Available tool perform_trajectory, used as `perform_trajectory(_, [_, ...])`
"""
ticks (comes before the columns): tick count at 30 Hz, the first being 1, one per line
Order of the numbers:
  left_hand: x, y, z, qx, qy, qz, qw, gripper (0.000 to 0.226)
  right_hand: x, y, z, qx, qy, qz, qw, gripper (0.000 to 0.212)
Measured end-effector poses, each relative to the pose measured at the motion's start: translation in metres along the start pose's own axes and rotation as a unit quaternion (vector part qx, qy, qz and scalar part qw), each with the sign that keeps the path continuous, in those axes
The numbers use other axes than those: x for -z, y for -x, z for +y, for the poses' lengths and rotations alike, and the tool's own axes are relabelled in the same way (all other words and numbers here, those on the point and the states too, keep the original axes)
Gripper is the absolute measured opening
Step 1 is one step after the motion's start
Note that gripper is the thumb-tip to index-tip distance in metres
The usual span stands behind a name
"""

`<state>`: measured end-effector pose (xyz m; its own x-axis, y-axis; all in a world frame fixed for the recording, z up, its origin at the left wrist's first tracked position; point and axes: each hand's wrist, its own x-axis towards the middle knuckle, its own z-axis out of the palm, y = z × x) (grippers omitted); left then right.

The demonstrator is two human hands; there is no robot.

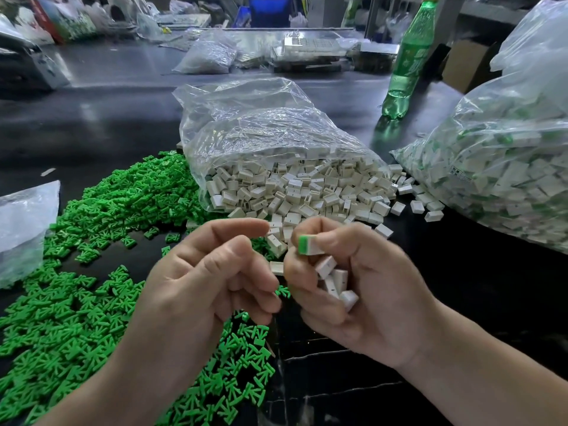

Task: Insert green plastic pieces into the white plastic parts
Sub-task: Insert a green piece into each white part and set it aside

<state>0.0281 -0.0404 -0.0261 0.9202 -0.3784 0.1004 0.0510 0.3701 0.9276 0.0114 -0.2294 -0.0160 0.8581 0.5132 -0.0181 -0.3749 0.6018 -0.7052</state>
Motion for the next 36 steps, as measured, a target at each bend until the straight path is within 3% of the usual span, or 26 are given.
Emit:
perform_trajectory(2, [0.002, 0.001, -0.002, -0.023, -0.116, 0.042, 0.992, 0.022, 0.003, -0.001, -0.006, 0.010, -0.068, -0.053, 0.996, 0.009])
perform_trajectory(4, [0.000, 0.004, -0.005, -0.057, -0.265, 0.057, 0.961, 0.017, 0.008, -0.002, -0.012, 0.020, -0.104, -0.088, 0.991, 0.017])
perform_trajectory(6, [-0.001, 0.007, -0.010, -0.095, -0.441, 0.048, 0.891, 0.023, 0.013, 0.000, -0.019, 0.023, -0.073, -0.064, 0.995, 0.022])
perform_trajectory(8, [-0.002, 0.007, -0.012, -0.131, -0.595, 0.010, 0.793, 0.027, 0.018, 0.007, -0.032, 0.036, 0.115, 0.055, 0.991, 0.022])
perform_trajectory(9, [-0.003, 0.006, -0.013, -0.128, -0.636, -0.006, 0.761, 0.031, 0.021, 0.011, -0.038, 0.042, 0.272, 0.130, 0.953, 0.022])
perform_trajectory(11, [-0.004, 0.004, -0.012, -0.116, -0.670, -0.006, 0.733, 0.040, 0.023, 0.019, -0.047, 0.025, 0.573, 0.225, 0.788, 0.014])
perform_trajectory(12, [-0.004, 0.003, -0.011, -0.119, -0.683, 0.002, 0.720, 0.042, 0.022, 0.020, -0.049, -0.003, 0.667, 0.231, 0.708, 0.011])
perform_trajectory(14, [-0.005, 0.002, -0.010, -0.131, -0.714, 0.014, 0.688, 0.041, 0.016, 0.019, -0.045, -0.082, 0.768, 0.218, 0.597, 0.018])
perform_trajectory(17, [-0.005, 0.001, -0.012, -0.138, -0.751, 0.019, 0.645, 0.035, 0.009, 0.010, -0.031, -0.140, 0.828, 0.203, 0.504, 0.038])
perform_trajectory(20, [-0.006, 0.001, -0.012, -0.122, -0.780, 0.008, 0.613, 0.038, 0.006, 0.002, -0.017, -0.142, 0.853, 0.198, 0.462, 0.050])
perform_trajectory(23, [-0.004, -0.001, -0.011, -0.102, -0.802, -0.018, 0.589, 0.039, 0.007, -0.005, -0.007, -0.112, 0.864, 0.194, 0.451, 0.047])
perform_trajectory(28, [-0.001, -0.003, -0.011, -0.112, -0.796, -0.028, 0.594, 0.025, 0.014, -0.006, -0.004, -0.058, 0.874, 0.205, 0.437, 0.028])
perform_trajectory(30, [0.001, -0.002, -0.012, -0.119, -0.793, -0.022, 0.596, 0.025, 0.019, -0.004, -0.006, -0.051, 0.864, 0.215, 0.453, 0.026])
perform_trajectory(32, [0.003, -0.002, -0.012, -0.132, -0.788, -0.017, 0.601, 0.030, 0.023, -0.002, -0.010, -0.041, 0.817, 0.232, 0.526, 0.026])
perform_trajectory(33, [0.003, -0.003, -0.012, -0.140, -0.779, -0.012, 0.611, 0.031, 0.023, -0.001, -0.011, -0.036, 0.775, 0.240, 0.584, 0.024])
perform_trajectory(36, [0.001, -0.003, -0.009, -0.161, -0.709, 0.034, 0.686, 0.024, 0.019, -0.001, -0.011, -0.035, 0.536, 0.224, 0.813, 0.015])
